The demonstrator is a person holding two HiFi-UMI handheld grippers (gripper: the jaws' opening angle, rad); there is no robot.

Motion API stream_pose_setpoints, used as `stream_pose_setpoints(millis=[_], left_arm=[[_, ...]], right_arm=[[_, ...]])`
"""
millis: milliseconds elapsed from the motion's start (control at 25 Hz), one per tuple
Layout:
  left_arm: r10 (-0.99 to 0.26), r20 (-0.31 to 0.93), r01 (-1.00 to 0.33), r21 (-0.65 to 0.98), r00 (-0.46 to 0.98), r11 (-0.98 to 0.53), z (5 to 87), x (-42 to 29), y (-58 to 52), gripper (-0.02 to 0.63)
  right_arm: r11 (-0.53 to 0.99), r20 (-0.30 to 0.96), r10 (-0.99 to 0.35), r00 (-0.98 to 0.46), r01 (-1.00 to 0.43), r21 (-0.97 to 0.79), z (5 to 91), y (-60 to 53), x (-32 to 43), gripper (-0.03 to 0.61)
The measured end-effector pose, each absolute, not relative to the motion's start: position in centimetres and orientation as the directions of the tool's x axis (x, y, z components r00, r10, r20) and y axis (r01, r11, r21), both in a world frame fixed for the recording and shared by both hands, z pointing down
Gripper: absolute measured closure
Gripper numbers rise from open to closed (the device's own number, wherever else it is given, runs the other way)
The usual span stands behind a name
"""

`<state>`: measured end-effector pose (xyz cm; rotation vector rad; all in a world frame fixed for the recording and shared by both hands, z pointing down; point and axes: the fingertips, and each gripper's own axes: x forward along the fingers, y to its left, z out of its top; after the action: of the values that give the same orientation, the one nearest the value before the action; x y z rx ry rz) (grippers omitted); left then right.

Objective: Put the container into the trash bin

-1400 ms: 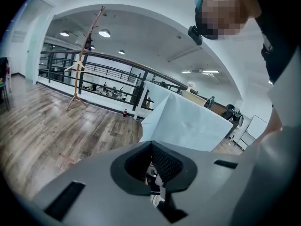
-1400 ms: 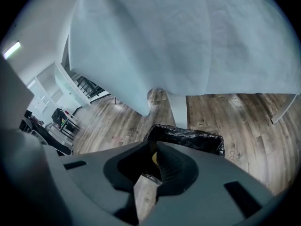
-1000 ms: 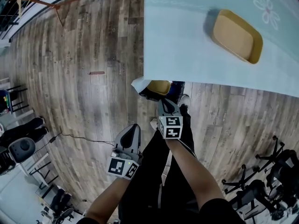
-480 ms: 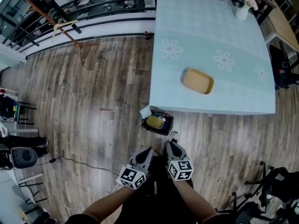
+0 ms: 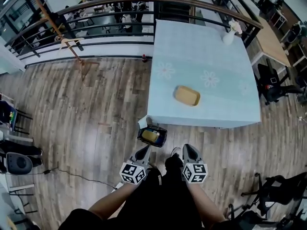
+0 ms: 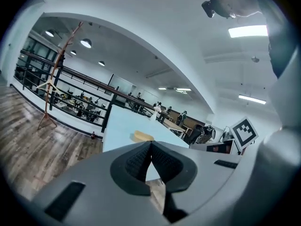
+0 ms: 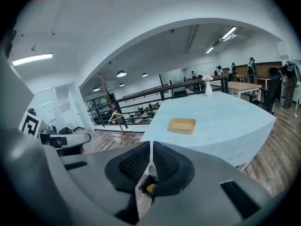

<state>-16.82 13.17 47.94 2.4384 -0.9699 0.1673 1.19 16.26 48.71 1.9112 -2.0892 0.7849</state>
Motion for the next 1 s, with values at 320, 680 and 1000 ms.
stream_pose_setpoints(millis=[320, 680, 1000], left_arm=[[-0.649, 0.275, -0.703, 0.342, 0.709, -0.623, 46.4, -16.2, 7.5, 0.603], [-0.623, 0.305, -0.694, 0.323, 0.720, -0.644, 45.3, -10.2, 0.5, 0.603], [-0.593, 0.355, -0.690, 0.336, 0.723, -0.641, 47.4, -5.5, -5.4, 0.603]], right_arm=[[-0.030, 0.456, -0.887, -0.072, -0.977, -0.210, 48.6, 11.3, 5.9, 0.535], [-0.102, 0.505, -0.861, -0.064, -0.951, -0.293, 51.8, 1.2, 13.0, 0.534], [-0.179, 0.608, -0.793, -0.053, -0.932, -0.316, 57.2, -4.3, 16.7, 0.500]])
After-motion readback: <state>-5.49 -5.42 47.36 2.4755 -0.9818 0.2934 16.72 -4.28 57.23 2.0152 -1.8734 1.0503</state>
